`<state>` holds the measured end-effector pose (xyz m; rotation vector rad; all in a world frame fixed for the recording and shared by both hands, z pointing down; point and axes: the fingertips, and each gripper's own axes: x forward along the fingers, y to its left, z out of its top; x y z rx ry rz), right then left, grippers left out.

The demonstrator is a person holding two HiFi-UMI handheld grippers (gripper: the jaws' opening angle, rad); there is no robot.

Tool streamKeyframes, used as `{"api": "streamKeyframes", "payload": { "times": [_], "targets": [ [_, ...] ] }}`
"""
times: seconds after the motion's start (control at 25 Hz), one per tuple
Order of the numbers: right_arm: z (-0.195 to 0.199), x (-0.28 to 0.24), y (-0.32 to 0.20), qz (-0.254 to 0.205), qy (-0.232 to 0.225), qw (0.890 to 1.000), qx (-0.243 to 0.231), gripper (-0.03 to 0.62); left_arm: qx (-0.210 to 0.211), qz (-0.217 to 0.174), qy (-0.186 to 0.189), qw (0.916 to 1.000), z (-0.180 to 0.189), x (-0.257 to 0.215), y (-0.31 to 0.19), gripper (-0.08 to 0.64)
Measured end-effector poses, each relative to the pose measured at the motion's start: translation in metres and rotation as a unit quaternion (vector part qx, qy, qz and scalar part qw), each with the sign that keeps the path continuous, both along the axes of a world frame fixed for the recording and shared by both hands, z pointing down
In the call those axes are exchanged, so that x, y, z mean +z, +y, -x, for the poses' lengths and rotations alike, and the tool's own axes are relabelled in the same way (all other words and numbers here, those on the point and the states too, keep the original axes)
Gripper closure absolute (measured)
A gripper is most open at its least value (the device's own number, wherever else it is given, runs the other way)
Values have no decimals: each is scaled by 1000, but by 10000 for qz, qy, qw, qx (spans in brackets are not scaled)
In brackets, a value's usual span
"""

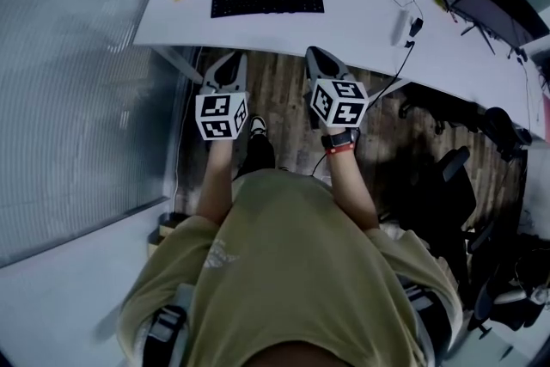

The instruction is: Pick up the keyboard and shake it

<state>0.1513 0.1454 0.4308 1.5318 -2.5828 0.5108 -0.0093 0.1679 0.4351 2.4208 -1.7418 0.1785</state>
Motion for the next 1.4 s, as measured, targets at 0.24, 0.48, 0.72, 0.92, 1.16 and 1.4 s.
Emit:
{"api": "streamKeyframes", "payload": {
  "times": [0.24,0.48,0.72,0.92,1.16,1.4],
  "targets": [
    [38,-5,-57,60,-56,9999,-100,566,37,64,57,10000,33,0,-58,520],
    [73,-11,-120,114,68,9996,-266,566,102,-4,158,9998,58,-12,-125,520],
    [99,5,-175,296,190,9992,-177,566,34,34,-53,10000,81,0,-187,519],
    [116,18,-217,398,270,9988,-69,566,259,107,48,9996,92,16,-228,520],
    [128,26,-252,443,283,9986,26,566,493,335,140,9981,97,31,-261,518],
    [130,45,-268,536,40,9985,59,566,507,462,251,9973,104,46,-281,519]
  ]
}}
